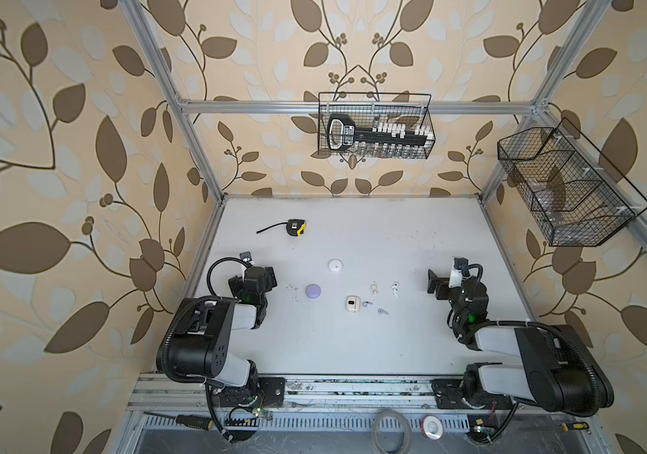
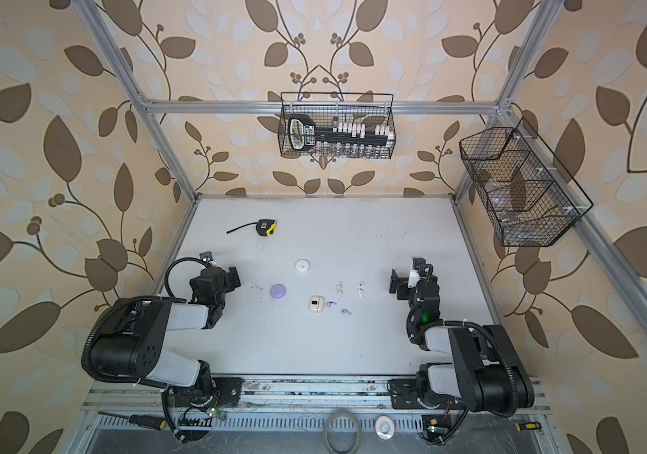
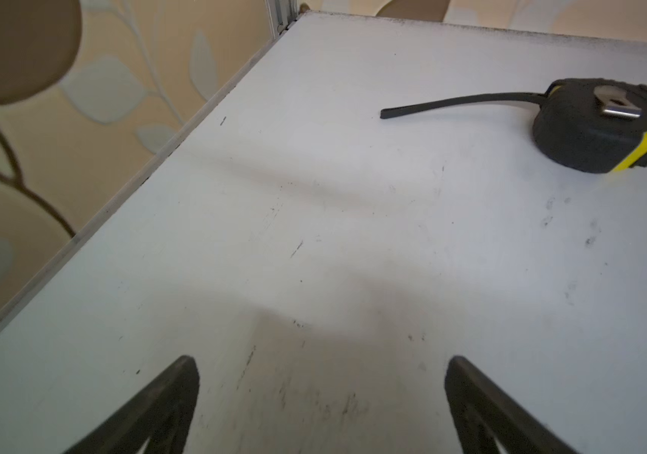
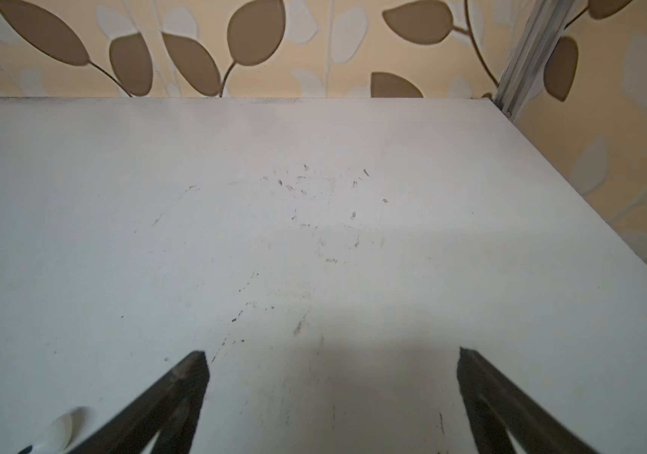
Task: Insert wireless bluetooth earbuds into charging case
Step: Pick up the charging case from the center of the table.
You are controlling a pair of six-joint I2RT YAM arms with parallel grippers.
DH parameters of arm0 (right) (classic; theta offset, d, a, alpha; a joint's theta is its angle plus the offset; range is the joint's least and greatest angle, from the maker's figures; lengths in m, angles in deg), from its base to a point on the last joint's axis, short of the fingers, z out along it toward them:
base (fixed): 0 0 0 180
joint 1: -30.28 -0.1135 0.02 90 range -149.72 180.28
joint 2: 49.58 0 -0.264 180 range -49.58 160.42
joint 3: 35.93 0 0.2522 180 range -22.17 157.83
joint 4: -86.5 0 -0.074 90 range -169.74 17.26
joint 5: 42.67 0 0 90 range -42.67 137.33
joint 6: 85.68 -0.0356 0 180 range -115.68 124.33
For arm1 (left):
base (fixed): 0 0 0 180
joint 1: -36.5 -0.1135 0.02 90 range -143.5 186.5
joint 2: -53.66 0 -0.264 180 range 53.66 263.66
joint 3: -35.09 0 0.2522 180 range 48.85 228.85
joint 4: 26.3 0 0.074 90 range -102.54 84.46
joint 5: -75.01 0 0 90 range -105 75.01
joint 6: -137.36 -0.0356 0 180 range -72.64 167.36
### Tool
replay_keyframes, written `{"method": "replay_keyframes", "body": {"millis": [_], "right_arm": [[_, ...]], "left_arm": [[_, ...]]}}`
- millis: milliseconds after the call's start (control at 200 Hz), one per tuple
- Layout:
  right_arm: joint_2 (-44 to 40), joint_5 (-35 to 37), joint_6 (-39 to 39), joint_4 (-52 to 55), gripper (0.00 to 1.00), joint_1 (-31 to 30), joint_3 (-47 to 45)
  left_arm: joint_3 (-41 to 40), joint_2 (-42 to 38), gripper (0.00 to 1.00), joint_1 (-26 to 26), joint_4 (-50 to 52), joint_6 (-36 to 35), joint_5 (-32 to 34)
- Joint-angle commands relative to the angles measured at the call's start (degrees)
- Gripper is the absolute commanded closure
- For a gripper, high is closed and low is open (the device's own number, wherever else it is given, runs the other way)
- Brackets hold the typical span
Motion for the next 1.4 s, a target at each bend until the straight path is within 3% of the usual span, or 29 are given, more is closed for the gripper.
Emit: {"method": "replay_keyframes", "body": {"millis": [0,1015,1115,1175,1275,1315,1395], "right_arm": [[0.87,0.97,2.15,-4.90,0.00,-0.24,2.01],[0.65,1.19,2.24,-5.45,0.00,-0.32,1.70],[-4.03,8.16,2.59,-5.22,0.00,-2.94,0.18],[-10.35,14.43,2.62,3.20,0.00,-5.85,1.29],[-20.35,20.19,-2.95,15.87,0.00,-7.36,3.68],[-24.73,19.91,-5.96,20.01,0.00,-7.30,3.74],[-34.92,17.01,-14.56,35.01,0.00,-6.71,6.73]], "left_arm": [[2.15,0.62,0.01,0.74,-5.20,-2.26,3.01],[1.58,0.28,0.01,0.91,-5.88,-2.41,3.09],[-0.78,-2.05,0.01,2.67,-8.81,-3.81,5.01],[-2.25,-5.88,0.01,3.61,-10.52,-4.59,7.72],[-1.68,-16.19,0.01,7.87,0.23,-3.79,15.23],[-0.42,-21.40,0.01,8.09,7.38,2.10,15.50],[4.47,-33.09,0.01,7.87,27.40,9.09,5.98]]}}
